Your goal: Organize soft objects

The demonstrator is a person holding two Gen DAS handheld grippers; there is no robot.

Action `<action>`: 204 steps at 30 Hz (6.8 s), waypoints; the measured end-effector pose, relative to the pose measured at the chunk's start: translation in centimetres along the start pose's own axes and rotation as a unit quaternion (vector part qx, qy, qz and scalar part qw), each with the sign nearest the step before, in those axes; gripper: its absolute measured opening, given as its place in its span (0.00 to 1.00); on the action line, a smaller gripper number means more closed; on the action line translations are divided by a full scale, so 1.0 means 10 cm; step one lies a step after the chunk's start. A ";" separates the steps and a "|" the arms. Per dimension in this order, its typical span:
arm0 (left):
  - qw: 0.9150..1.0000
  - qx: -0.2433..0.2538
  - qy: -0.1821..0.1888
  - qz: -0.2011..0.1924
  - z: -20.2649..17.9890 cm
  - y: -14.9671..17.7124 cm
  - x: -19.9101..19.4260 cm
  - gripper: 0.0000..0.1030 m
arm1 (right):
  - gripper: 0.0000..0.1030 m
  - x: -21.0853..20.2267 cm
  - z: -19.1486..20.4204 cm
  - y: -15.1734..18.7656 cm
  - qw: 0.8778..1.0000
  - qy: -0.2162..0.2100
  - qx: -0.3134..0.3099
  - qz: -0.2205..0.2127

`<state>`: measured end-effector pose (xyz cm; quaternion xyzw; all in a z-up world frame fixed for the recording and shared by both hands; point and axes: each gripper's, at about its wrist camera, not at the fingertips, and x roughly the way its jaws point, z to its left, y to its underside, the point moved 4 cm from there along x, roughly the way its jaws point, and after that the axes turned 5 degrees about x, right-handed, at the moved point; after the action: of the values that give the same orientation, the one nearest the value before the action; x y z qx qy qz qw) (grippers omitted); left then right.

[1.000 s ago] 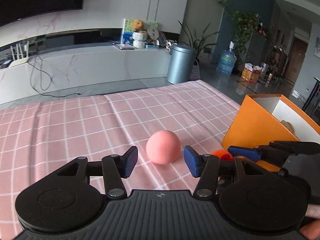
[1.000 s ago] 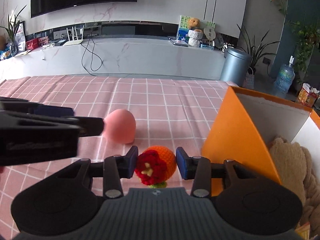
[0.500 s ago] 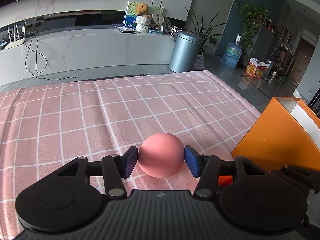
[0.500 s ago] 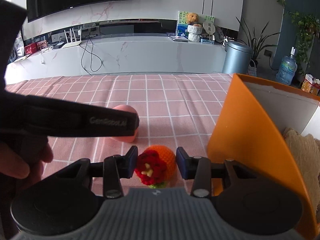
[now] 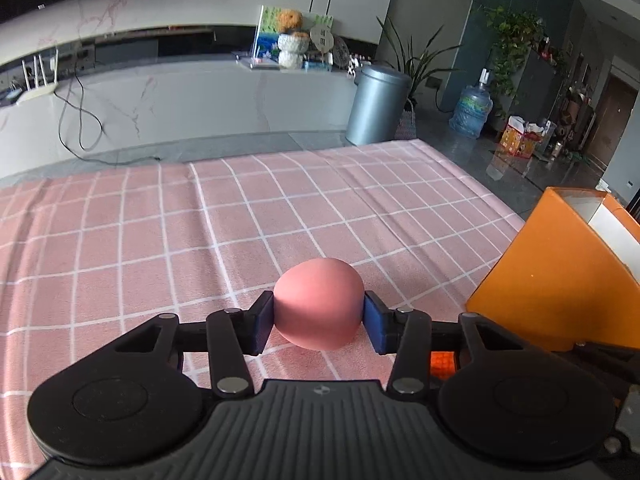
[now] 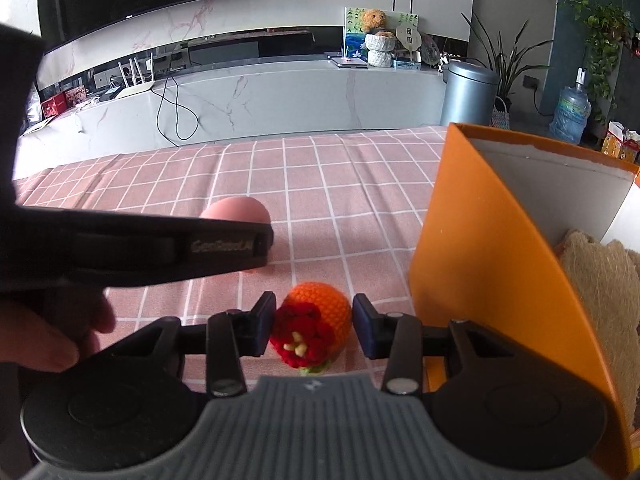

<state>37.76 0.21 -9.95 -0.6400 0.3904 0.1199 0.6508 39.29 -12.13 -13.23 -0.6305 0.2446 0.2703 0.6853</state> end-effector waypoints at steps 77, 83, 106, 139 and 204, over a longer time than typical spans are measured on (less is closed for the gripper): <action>0.964 0.250 0.096 0.011 -2.18 0.05 -0.44 0.64 | 0.50 -1.12 -1.84 -0.12 0.975 0.048 -0.216 0.021; 0.966 0.236 0.101 0.007 -2.17 0.04 -0.54 0.75 | 0.63 -1.29 -1.83 -0.14 0.972 0.051 -0.229 0.006; 0.973 0.118 0.052 -0.191 -2.04 -0.04 -1.89 0.81 | 0.93 -2.87 -1.53 0.01 0.970 0.033 -0.125 -0.205; 0.986 0.019 -0.083 -0.146 -1.76 1.06 -2.21 0.95 | 0.97 -2.88 -1.23 1.44 0.989 0.055 0.076 -0.113; 0.992 0.001 -0.094 -0.086 -1.80 1.31 -2.20 0.95 | 0.98 -2.84 -1.26 1.44 0.989 0.070 0.069 -0.109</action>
<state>8.17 -6.94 -2.86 -0.6563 0.2714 0.1225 0.6933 8.79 -25.62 -5.66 -0.6220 0.2398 0.1313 0.7337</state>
